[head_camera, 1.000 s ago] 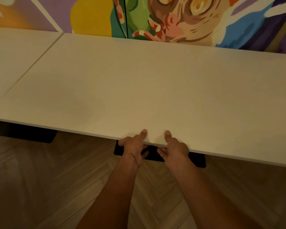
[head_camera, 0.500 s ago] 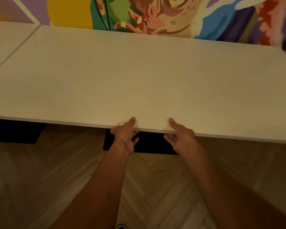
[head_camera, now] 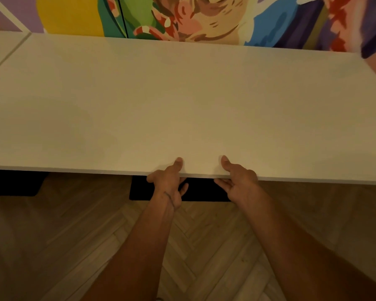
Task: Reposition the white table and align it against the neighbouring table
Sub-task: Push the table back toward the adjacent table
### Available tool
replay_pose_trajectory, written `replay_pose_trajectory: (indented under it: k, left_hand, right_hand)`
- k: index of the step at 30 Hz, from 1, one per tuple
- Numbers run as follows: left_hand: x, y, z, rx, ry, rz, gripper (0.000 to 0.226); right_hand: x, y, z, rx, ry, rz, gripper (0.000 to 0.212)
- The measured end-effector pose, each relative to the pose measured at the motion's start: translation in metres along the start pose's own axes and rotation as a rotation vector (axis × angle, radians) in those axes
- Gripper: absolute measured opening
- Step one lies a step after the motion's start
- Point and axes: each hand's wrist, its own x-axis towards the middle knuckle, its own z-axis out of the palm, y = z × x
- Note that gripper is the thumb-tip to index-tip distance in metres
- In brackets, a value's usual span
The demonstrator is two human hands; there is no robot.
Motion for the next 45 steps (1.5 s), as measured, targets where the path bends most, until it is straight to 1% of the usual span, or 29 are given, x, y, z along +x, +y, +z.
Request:
replay_pose_trajectory:
  k: [3,4,7,12,19,21,26,37,42,45]
  left_hand:
    - [-0.004,0.000,0.004,0.013,0.003,0.014,0.084]
    - [-0.005,0.001,0.005,0.012,-0.001,0.020,0.084]
    - [-0.007,-0.001,0.007,0.014,-0.016,0.033,0.081]
    - [-0.004,-0.003,0.004,0.037,-0.030,0.037,0.079]
    - [-0.003,-0.001,0.003,0.050,-0.030,0.022,0.078]
    - [-0.004,-0.001,0.003,0.048,-0.023,0.021,0.078]
    - [-0.008,-0.001,0.003,0.077,-0.022,0.037,0.077]
    - [0.000,-0.005,-0.001,0.096,-0.061,0.074,0.075]
    - [0.000,-0.004,-0.001,0.098,-0.076,0.078,0.069]
    - [-0.001,-0.004,-0.001,0.082,-0.084,0.092,0.067]
  right_hand:
    - [-0.001,-0.004,-0.001,0.013,-0.005,-0.012,0.065]
    - [-0.001,-0.005,-0.001,0.008,-0.016,-0.019,0.068]
    - [0.000,-0.006,-0.004,-0.012,-0.033,-0.030,0.066]
    - [0.005,-0.003,-0.006,-0.007,-0.038,-0.030,0.071]
    - [0.010,-0.002,-0.011,-0.084,-0.068,-0.017,0.072]
    - [0.010,-0.002,-0.010,-0.072,-0.067,-0.015,0.071]
    - [0.011,0.001,-0.008,0.000,-0.053,-0.026,0.078]
    - [0.008,0.003,-0.010,0.010,-0.086,-0.027,0.072]
    - [0.012,-0.004,-0.032,-0.120,-0.162,-0.011,0.063]
    - [0.021,-0.019,-0.051,-0.048,-0.116,-0.028,0.055]
